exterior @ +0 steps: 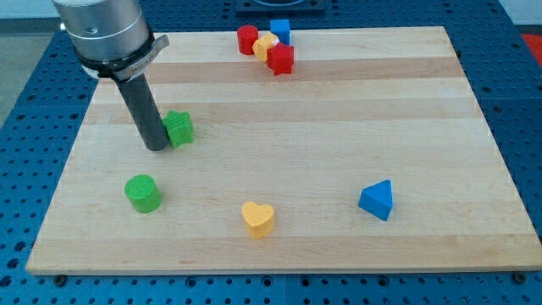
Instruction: Move the green star towards the top center of the board
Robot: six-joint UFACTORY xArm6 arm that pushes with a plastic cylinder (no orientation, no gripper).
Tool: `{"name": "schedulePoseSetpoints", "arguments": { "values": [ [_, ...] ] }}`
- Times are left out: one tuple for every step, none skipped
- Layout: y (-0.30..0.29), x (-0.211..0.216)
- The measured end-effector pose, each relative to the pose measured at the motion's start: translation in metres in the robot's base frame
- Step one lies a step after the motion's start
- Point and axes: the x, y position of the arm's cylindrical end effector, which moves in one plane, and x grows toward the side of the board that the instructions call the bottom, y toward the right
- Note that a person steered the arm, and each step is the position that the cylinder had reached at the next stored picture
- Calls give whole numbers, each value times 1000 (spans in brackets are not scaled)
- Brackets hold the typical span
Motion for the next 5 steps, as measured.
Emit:
{"name": "schedulePoseSetpoints", "arguments": {
  "values": [
    [-2,0],
    [-7,0],
    [-8,0],
    [11,4],
    [32,-23]
  ]
}}
